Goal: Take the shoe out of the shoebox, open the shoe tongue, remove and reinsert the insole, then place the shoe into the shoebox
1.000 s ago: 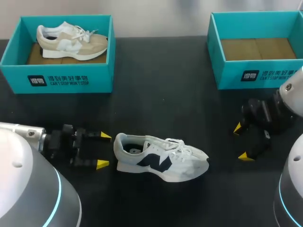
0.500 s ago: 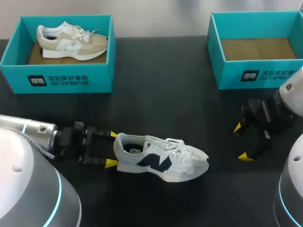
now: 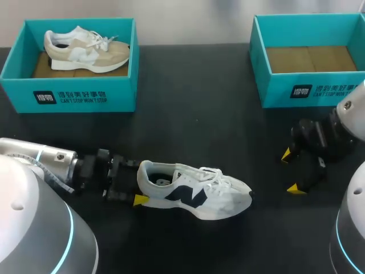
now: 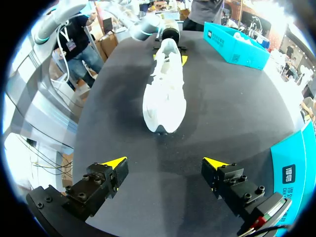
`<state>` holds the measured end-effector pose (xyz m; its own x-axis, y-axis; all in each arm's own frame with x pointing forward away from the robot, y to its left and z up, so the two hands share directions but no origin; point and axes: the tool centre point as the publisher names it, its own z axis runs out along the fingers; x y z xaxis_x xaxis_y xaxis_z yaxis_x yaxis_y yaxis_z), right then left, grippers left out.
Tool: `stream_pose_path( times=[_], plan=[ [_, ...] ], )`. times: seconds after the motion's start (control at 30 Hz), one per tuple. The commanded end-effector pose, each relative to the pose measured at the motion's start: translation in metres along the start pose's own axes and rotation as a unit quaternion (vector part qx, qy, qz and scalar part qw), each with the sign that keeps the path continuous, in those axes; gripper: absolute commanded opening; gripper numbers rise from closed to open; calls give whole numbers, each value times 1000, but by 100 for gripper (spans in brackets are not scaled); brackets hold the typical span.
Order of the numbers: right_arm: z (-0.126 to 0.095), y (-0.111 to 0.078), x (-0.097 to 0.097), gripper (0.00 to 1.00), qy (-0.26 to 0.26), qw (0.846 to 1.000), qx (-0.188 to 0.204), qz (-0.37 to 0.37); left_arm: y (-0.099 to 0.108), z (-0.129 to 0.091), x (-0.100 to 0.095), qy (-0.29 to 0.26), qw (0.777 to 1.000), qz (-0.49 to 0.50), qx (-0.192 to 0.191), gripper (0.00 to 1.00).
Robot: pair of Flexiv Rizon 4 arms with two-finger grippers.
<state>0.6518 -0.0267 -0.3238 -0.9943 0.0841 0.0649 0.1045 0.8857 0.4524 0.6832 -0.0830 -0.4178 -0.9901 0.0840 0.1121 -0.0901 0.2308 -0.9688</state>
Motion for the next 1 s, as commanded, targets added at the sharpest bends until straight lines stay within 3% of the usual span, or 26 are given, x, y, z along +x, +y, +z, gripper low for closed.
stream_pose_path(
  times=[0.03, 0.47, 1.0],
  plan=[
    [1, 1, 0, 100, -1, 1000, 2, 1, 1, 7, 0, 0, 1000, -1, 4, 100],
    [1, 1, 0, 100, -1, 1000, 2, 1, -3, 26, 5, 5, 1000, -1, 11, 100],
    [1, 1, 0, 100, -1, 1000, 2, 1, -7, 27, 16, 2, 1000, -2, 6, 100]
  ],
)
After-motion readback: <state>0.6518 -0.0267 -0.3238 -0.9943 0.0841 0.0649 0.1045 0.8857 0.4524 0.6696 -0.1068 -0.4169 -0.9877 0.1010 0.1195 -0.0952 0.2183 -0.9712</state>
